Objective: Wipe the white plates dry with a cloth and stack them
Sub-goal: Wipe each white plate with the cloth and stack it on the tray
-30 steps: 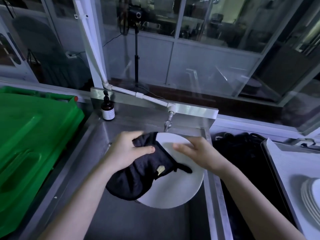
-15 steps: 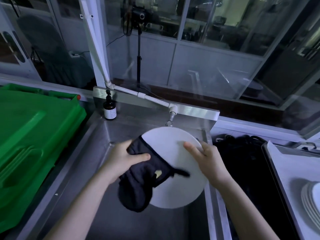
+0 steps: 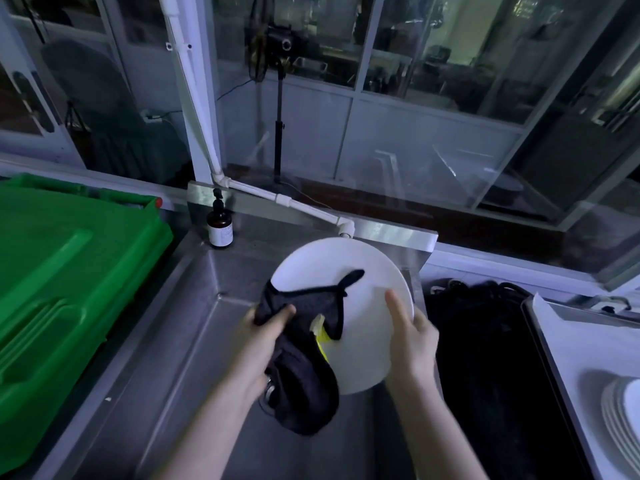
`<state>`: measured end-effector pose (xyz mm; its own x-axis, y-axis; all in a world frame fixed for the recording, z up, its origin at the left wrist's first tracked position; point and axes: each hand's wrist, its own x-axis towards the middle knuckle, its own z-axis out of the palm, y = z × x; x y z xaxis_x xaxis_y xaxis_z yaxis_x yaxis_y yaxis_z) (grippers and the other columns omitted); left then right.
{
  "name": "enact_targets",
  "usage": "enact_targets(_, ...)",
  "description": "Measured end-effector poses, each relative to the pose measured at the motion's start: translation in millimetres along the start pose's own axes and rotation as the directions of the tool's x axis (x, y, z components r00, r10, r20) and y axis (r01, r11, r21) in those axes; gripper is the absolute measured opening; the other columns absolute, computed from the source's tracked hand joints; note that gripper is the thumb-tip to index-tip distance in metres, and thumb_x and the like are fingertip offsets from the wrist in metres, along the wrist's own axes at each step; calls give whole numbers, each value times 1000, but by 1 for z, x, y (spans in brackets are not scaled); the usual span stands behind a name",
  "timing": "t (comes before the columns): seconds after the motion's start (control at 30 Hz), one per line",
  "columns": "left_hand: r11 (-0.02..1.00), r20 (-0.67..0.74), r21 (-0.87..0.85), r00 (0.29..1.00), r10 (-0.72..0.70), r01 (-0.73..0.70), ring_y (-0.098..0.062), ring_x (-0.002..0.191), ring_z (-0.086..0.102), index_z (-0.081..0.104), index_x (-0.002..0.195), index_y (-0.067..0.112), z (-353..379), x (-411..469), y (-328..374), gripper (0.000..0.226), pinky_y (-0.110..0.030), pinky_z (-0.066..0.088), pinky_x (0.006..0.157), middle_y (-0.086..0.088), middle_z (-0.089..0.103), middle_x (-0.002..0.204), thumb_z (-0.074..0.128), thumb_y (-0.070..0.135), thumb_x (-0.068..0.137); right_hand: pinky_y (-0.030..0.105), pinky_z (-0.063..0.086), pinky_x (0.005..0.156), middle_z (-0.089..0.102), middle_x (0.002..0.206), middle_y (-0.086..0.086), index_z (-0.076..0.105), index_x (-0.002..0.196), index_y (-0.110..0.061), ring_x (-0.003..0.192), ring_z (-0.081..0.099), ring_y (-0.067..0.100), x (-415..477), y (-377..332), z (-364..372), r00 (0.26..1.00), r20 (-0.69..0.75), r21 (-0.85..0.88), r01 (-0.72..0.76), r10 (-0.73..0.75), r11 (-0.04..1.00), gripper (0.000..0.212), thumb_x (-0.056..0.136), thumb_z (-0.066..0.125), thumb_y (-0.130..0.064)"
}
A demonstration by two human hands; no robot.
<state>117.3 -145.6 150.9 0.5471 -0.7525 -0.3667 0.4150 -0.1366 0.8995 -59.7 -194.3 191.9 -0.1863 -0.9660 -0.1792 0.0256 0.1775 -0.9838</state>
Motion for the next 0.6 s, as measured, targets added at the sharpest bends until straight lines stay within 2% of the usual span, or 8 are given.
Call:
enact_targets(0.07, 993, -12, -79, 996, -88, 87, -32, 85, 73, 69, 106, 4, 4, -4, -11, 19, -34, 55, 68, -17, 75, 93, 70, 10, 88, 30, 54, 55, 73, 68, -7, 75, 75, -33, 61, 68, 10, -6, 11, 4, 998, -34, 26, -60, 61, 998, 20, 89, 68, -45)
enact_targets(0.13, 986, 7, -126, 994, -113, 113, -34, 88, 73, 68, 110, 2, 0, -4, -13, 22, -33, 55, 68, -19, 75, 97, 69, 8, 88, 33, 56, 64, 76, 79, -5, 76, 83, -37, 73, 71, 14, -4, 14, 0, 996, 83, -14, -44, 45, 999, 16, 92, 65, -44)
enact_targets(0.23, 999, 49, -35, 999, -19, 21, -27, 84, 74, 71, 102, 7, -13, 0, 1, 17, -29, 57, 62, -11, 77, 92, 72, 7, 86, 28, 56, 64, 77, 92, 4, 77, 96, -25, 79, 72, 18, 13, -5, -17, 934, 357, -41, 31, -14, 999, 21, 87, 72, -43)
enact_targets(0.3, 987, 133, 119, 987, 91, -107, -23, 86, 74, 72, 96, 13, -20, 1, 15, 15, -28, 58, 66, -3, 77, 88, 74, 6, 83, 20, 51, 59, 76, 92, -2, 76, 99, -23, 77, 69, 11, 28, -26, -25, 871, 485, -54, 113, -72, 992, 28, 80, 76, -44)
enact_targets(0.37, 894, 288, 336, 936, 201, -295, -19, 85, 73, 71, 91, 16, -22, 3, 32, 15, -31, 55, 70, 0, 77, 85, 78, 7, 80, 16, 48, 62, 74, 87, -10, 76, 93, -22, 77, 65, 3, 38, -43, -22, 781, 614, -220, 310, -116, 925, 22, 82, 76, -41)
enact_targets(0.47, 699, 542, 472, 802, 251, -538, -17, 79, 70, 73, 89, 12, -18, 5, 50, 14, -31, 52, 72, -5, 75, 84, 81, 12, 79, 21, 41, 64, 59, 67, -9, 68, 76, -16, 66, 53, 0, 34, -44, -2, 655, 754, -460, 586, -55, 667, 27, 87, 74, -40)
enact_targets(0.53, 682, 585, 460, 772, 249, -568, -7, 77, 70, 74, 88, 18, -17, 3, 54, 13, -23, 51, 69, 2, 76, 83, 81, 13, 79, 21, 31, 54, 40, 56, -12, 48, 57, -20, 54, 38, 2, 30, -39, 3, 651, 753, -445, 606, -90, 660, 44, 86, 74, -40)
enact_targets(0.6, 767, 497, 415, 828, 260, -490, -3, 78, 70, 74, 90, 20, -18, 1, 49, 15, -17, 52, 69, 6, 77, 85, 80, 12, 80, 22, 30, 52, 39, 54, -14, 47, 54, -16, 51, 36, 3, 31, -38, -1, 690, 709, -393, 558, -146, 731, 48, 84, 76, -39)
